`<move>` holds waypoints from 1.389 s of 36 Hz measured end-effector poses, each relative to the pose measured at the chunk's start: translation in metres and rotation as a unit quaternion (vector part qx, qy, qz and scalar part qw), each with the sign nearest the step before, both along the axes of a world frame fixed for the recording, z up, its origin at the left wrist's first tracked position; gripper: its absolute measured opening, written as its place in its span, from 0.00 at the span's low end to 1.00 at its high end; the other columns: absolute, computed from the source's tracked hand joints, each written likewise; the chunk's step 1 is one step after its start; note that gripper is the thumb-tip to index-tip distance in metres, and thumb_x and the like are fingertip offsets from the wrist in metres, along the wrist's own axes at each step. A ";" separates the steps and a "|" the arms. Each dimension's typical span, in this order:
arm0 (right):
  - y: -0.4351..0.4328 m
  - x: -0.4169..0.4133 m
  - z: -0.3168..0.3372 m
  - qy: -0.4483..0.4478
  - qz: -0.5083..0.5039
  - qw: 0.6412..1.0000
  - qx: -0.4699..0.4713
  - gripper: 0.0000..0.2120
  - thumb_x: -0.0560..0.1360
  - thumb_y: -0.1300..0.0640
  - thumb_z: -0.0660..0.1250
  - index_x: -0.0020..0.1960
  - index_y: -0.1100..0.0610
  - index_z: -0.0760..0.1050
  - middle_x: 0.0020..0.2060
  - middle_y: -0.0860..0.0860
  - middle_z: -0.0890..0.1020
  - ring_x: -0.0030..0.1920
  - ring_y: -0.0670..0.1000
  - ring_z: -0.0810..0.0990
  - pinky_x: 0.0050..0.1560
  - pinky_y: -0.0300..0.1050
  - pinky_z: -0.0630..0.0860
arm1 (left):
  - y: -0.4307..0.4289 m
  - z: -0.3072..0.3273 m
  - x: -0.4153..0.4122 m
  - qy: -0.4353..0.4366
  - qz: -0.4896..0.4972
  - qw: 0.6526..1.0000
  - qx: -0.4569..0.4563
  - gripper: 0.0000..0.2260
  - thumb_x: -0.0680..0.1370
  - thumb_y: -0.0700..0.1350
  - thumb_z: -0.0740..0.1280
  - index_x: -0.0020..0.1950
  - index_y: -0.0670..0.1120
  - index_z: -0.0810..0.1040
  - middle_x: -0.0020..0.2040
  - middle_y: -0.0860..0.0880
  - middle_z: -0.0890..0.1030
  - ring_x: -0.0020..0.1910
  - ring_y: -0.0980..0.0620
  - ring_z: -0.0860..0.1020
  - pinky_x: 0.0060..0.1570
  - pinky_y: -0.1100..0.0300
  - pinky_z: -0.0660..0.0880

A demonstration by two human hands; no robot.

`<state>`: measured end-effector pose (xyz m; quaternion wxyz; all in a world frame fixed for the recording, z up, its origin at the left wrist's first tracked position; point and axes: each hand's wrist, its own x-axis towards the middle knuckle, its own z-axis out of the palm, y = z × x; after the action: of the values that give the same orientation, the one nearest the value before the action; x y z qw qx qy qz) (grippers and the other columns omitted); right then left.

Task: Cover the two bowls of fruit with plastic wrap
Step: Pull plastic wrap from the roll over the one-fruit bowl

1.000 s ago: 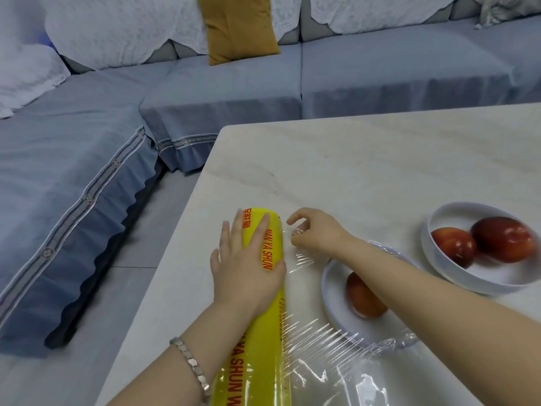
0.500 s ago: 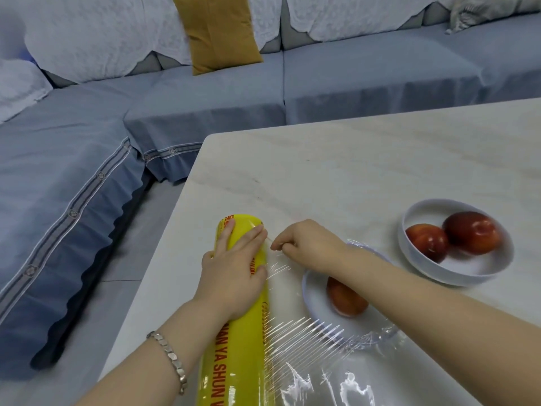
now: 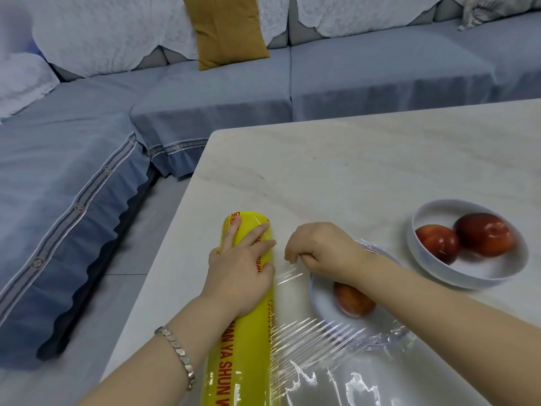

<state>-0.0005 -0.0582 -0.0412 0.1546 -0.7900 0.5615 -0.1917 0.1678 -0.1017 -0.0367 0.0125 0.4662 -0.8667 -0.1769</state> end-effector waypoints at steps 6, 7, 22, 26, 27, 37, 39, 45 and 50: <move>0.014 -0.003 0.004 -0.095 -0.114 0.985 0.087 0.16 0.72 0.59 0.57 0.51 0.52 0.82 0.49 0.49 0.84 0.51 0.50 0.80 0.56 0.46 0.74 | 0.000 -0.002 0.000 0.028 0.004 1.000 0.002 0.27 0.72 0.53 0.48 0.70 0.58 0.67 0.75 0.64 0.55 0.76 0.55 0.40 0.72 0.49 0.56; 0.015 -0.002 0.005 -0.122 -0.133 0.977 0.110 0.14 0.74 0.58 0.59 0.54 0.51 0.80 0.51 0.49 0.84 0.53 0.49 0.79 0.58 0.44 0.73 | 0.000 -0.002 0.001 0.039 0.006 0.999 0.004 0.28 0.71 0.52 0.47 0.71 0.58 0.67 0.75 0.64 0.55 0.76 0.55 0.40 0.72 0.49 0.55; 0.001 0.033 0.001 -0.035 -0.149 0.975 0.159 0.15 0.66 0.46 0.69 0.28 0.50 0.67 0.49 0.48 0.82 0.53 0.51 0.78 0.54 0.44 0.74 | -0.006 -0.007 0.014 0.130 0.024 0.991 0.028 0.25 0.70 0.50 0.50 0.64 0.56 0.74 0.72 0.63 0.64 0.76 0.58 0.44 0.72 0.50 0.54; 0.001 0.039 -0.007 -0.044 -0.177 0.973 0.143 0.16 0.65 0.51 0.67 0.25 0.53 0.64 0.50 0.51 0.84 0.57 0.51 0.79 0.52 0.44 0.75 | -0.006 -0.006 0.013 0.129 0.020 0.991 0.031 0.27 0.68 0.52 0.55 0.67 0.57 0.71 0.72 0.64 0.64 0.76 0.58 0.43 0.72 0.51 0.55; 0.001 0.041 -0.009 -0.041 -0.184 0.972 0.136 0.16 0.65 0.51 0.66 0.24 0.54 0.63 0.47 0.51 0.85 0.57 0.51 0.79 0.50 0.44 0.75 | -0.005 -0.006 0.012 0.128 0.017 0.991 0.029 0.27 0.67 0.53 0.56 0.67 0.57 0.71 0.72 0.64 0.64 0.76 0.58 0.43 0.72 0.51 0.55; 0.001 0.049 -0.008 -0.024 -0.211 0.972 0.100 0.19 0.71 0.58 0.61 0.24 0.58 0.57 0.26 0.55 0.68 0.38 0.59 0.64 0.37 0.43 0.60 | -0.005 -0.006 0.008 0.103 0.015 0.994 0.021 0.19 0.77 0.50 0.65 0.68 0.57 0.70 0.72 0.64 0.63 0.76 0.59 0.42 0.70 0.51 0.53; 0.001 0.049 -0.007 -0.020 -0.209 0.972 0.103 0.20 0.71 0.58 0.61 0.24 0.57 0.57 0.24 0.54 0.62 0.37 0.59 0.65 0.36 0.44 0.59 | -0.004 -0.006 0.006 0.099 0.014 0.995 0.020 0.20 0.77 0.49 0.64 0.69 0.57 0.69 0.73 0.64 0.63 0.76 0.58 0.42 0.71 0.51 0.53; 0.000 0.043 -0.011 -0.050 -0.189 0.974 0.114 0.21 0.71 0.59 0.62 0.24 0.56 0.55 0.23 0.55 0.65 0.43 0.64 0.75 0.34 0.47 0.63 | -0.003 -0.006 0.005 0.095 0.010 0.995 0.019 0.21 0.78 0.48 0.63 0.71 0.56 0.67 0.73 0.63 0.61 0.76 0.58 0.42 0.72 0.49 0.52; -0.004 0.036 -0.007 -0.129 -0.166 0.964 0.163 0.16 0.68 0.59 0.66 0.25 0.53 0.64 0.46 0.58 0.84 0.53 0.56 0.80 0.52 0.45 0.76 | -0.006 -0.005 0.016 0.137 0.019 0.990 0.036 0.25 0.77 0.49 0.64 0.73 0.52 0.63 0.77 0.57 0.55 0.76 0.57 0.43 0.74 0.51 0.49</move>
<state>0.0358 -0.0626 -0.0480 0.3185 -0.6180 0.6840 -0.2207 0.1837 -0.1077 -0.0420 0.1175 0.4541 -0.8410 -0.2696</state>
